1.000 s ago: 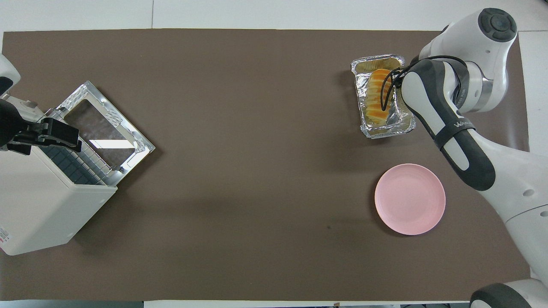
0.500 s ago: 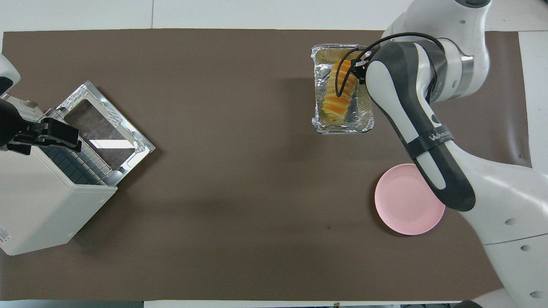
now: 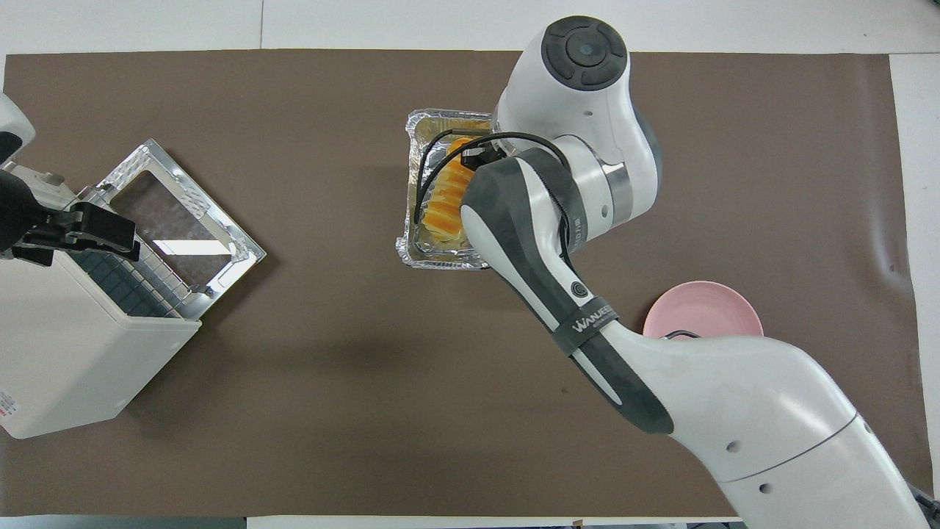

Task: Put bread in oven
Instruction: 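Push the foil tray with the right gripper toward the toaster oven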

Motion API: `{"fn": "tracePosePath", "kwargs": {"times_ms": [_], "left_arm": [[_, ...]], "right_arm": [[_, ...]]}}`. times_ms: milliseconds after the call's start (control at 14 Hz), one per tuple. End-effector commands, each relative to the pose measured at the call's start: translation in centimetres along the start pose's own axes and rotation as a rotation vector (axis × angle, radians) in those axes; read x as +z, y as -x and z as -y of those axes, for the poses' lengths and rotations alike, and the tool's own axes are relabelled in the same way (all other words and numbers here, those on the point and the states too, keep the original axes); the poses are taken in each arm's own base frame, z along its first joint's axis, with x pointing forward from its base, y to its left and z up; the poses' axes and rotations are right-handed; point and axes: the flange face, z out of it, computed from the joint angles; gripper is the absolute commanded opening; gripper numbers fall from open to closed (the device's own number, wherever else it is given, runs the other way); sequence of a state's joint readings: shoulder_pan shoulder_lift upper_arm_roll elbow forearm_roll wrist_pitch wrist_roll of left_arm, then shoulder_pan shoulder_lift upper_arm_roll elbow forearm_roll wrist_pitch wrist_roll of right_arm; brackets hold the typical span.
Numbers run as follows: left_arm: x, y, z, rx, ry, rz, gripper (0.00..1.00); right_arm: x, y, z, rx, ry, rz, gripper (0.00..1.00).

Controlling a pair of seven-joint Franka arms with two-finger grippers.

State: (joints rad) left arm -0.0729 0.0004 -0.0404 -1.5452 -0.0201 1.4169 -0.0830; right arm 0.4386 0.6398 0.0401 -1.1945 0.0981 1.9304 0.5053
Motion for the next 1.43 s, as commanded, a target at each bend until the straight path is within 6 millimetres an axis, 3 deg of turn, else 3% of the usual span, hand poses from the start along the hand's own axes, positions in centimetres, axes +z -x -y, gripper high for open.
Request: {"fn": "tracePosePath", "kwargs": {"times_ms": [0, 71, 286, 571, 714, 786, 857, 1071, 1143, 1357], "left_arm": [[-0.1, 0.8, 0.2, 0.001, -0.018, -0.014, 1.00], [-0.1, 0.8, 0.2, 0.001, -0.018, -0.014, 1.00], [-0.1, 0.8, 0.2, 0.001, -0.018, -0.014, 1.00], [-0.1, 0.8, 0.2, 0.001, -0.018, -0.014, 1.00], [-0.1, 0.8, 0.2, 0.001, -0.018, -0.014, 1.00], [-0.1, 0.8, 0.2, 0.001, -0.018, -0.014, 1.00], [-0.1, 0.8, 0.2, 0.001, -0.018, -0.014, 1.00], [-0.1, 0.8, 0.2, 0.001, -0.018, -0.014, 1.00], [-0.1, 0.8, 0.2, 0.001, -0.018, -0.014, 1.00], [-0.1, 0.8, 0.2, 0.001, -0.018, -0.014, 1.00]], "right_arm": [[4.4, 1.5, 1.0, 0.002, -0.013, -0.013, 0.00], [5.8, 2.6, 2.0, -0.008, -0.015, -0.014, 0.00], [8.9, 3.6, 1.5, -0.003, -0.009, -0.019, 0.00], [10.9, 4.9, 1.8, -0.021, -0.006, -0.021, 0.00], [10.9, 5.2, 2.2, -0.026, -0.010, -0.023, 0.00], [10.9, 5.3, 2.3, -0.024, -0.011, -0.024, 0.25], [10.8, 5.3, 2.5, -0.020, -0.013, -0.023, 0.99], [9.9, 5.0, 2.6, 0.023, -0.025, -0.026, 1.00], [8.7, 4.3, 2.0, 0.038, -0.032, -0.038, 1.00], [2.8, 1.3, -1.8, 0.107, -0.042, -0.040, 1.00]]}}
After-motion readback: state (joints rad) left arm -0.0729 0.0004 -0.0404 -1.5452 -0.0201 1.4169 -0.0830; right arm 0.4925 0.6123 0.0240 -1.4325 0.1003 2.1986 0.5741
